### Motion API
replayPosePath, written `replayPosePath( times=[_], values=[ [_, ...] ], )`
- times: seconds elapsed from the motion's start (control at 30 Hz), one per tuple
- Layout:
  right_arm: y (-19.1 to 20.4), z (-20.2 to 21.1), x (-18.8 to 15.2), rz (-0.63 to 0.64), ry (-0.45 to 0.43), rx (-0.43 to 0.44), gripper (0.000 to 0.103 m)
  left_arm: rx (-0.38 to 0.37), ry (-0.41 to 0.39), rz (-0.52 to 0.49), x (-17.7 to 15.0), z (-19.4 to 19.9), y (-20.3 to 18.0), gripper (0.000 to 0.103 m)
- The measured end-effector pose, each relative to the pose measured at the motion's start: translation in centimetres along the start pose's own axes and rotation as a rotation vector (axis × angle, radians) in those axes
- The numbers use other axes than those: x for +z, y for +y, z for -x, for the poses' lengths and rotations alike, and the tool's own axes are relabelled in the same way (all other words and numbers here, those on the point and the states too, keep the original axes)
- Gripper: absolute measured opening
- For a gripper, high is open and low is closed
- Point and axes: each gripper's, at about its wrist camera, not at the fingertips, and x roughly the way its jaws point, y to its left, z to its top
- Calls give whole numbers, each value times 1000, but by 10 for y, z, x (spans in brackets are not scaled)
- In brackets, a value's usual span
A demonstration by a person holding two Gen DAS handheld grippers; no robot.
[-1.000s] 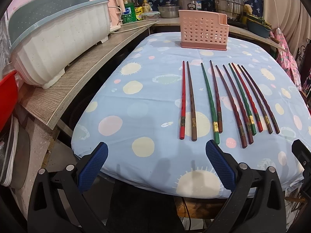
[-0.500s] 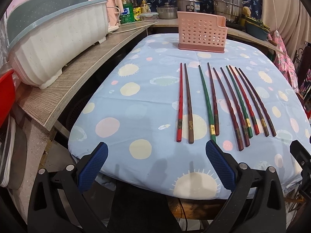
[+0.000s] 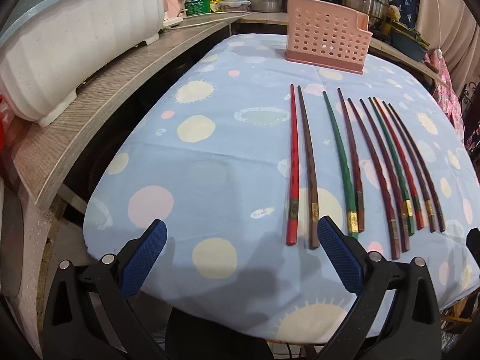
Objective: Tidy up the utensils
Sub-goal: 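Lower the left tool toward a red chopstick while the right tool approaches another red chopstick, then close the left tool on a red chopstick while the right tool grasps another red chopstick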
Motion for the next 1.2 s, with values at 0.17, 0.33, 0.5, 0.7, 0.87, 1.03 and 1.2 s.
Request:
replayPosePath(
  times=[0.17, 0.33, 0.5, 0.7, 0.87, 1.03, 1.2],
  values=[
    [-4, -14, 5, -20, 9, -1, 96, -3, 15, -7, 6, -16, -2, 90],
    [-5, -22, 10, -27, 8, -8, 96, -23, 38, -1, 7, -26, 0, 84],
    [-7, -30, 11, -33, 17, -9, 96, -39, 41, -18, 5, -30, -5, 76],
    [-6, -35, 11, -33, 19, -1, 96, -63, 39, -16, 5, -28, -7, 61],
    [-3, -36, 11, -28, 19, 6, 96, -90, 44, -18, 6, -25, -8, 46],
    [-5, -39, 10, -36, 28, 10, 90, -98, 48, -14, 8, -26, -7, 24],
    [-5, -43, 13, -33, 35, 18, 77, -99, 52, 0, 12, -28, -5, 14]
  ],
)
